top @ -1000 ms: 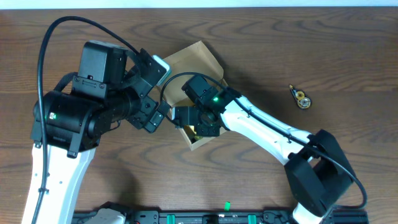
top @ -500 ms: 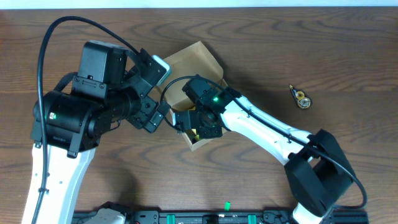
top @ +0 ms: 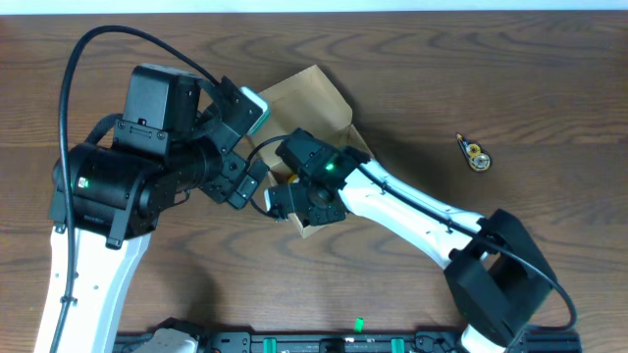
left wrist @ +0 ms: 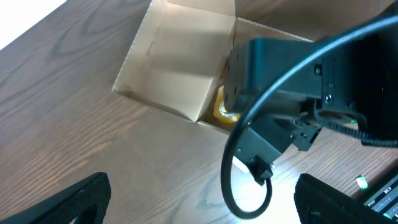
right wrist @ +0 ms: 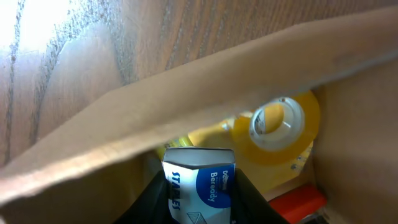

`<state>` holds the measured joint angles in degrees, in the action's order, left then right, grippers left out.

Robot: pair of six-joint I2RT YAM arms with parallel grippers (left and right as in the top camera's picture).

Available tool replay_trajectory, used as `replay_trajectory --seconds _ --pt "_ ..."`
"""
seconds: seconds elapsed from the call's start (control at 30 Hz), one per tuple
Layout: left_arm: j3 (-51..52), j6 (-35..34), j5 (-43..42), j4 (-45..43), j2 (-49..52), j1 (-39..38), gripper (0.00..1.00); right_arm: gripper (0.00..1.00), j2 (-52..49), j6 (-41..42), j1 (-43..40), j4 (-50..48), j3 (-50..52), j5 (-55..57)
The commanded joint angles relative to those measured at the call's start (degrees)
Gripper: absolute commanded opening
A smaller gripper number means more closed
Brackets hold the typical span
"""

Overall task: Pack container
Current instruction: 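Lower the staples box into the box near the highlighter and release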

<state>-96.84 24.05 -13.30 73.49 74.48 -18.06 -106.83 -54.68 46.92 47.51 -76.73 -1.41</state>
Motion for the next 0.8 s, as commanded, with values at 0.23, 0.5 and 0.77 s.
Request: replay_trajectory --seconds 0.23,0.5,0.77 --pt "-0.9 0.4 0.3 0.2 0.0 0.0 0.95 0.17 1.5 -0.7 2.3 0.2 -0.1 0.6" --pt "-0.9 0.4 0.3 0.2 0.0 0.0 0.95 0.45 1.5 -0.7 2.3 0.1 -0.1 0.6" --pt "-0.9 0.4 0.3 0.2 0.0 0.0 0.95 0.53 1.5 -0.6 2.3 0.1 -0.1 1.2"
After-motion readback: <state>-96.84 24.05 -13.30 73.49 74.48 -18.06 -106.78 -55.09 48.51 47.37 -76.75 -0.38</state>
